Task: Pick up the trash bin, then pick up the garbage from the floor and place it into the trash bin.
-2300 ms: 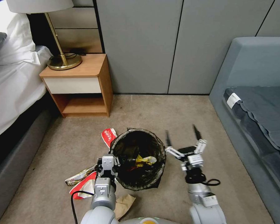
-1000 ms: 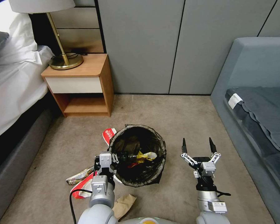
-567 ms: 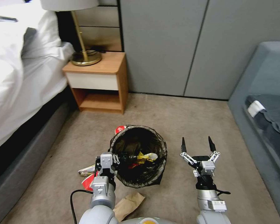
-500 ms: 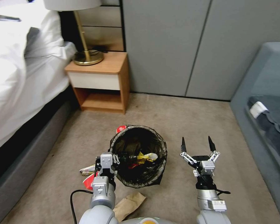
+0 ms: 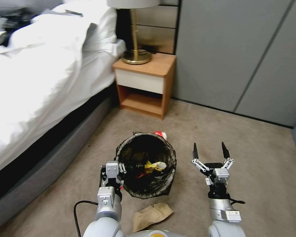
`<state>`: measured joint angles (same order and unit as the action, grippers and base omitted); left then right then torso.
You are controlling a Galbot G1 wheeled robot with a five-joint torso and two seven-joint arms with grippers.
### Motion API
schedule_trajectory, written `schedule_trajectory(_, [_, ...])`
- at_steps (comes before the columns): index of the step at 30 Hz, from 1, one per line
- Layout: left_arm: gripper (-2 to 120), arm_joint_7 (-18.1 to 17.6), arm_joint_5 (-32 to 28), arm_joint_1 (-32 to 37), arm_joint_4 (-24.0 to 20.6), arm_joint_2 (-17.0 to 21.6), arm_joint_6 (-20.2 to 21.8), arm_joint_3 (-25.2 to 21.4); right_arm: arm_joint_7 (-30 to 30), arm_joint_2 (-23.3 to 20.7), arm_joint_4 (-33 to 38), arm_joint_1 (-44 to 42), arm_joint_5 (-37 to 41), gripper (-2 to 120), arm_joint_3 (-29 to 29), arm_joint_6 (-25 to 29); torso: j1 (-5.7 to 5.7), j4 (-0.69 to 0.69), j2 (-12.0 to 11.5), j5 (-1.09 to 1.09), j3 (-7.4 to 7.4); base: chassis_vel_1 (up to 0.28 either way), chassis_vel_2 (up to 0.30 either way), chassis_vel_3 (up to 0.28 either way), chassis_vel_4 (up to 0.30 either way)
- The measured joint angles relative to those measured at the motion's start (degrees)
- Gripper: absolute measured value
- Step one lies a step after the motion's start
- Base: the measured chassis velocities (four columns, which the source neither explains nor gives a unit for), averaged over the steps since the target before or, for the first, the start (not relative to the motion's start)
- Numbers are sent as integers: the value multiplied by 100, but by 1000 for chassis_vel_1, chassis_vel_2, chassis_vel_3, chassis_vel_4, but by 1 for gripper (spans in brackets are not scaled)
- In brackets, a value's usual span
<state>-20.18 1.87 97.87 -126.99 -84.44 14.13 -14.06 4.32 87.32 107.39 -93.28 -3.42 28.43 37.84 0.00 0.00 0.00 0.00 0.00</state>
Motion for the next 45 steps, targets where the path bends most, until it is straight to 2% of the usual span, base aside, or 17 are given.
schedule_trajectory(22, [0,4,28,-12,66,-7,-63,-4,68,20,-12,125,93,100,-24,-6,0,1,0,0,0,104,107,109,108])
schedule_trajectory(45, [0,14,37,-41,115,11,-66,38,31,2,-17,164,66,100,-18,-9,1,0,0,0,0,0,0,0,0])
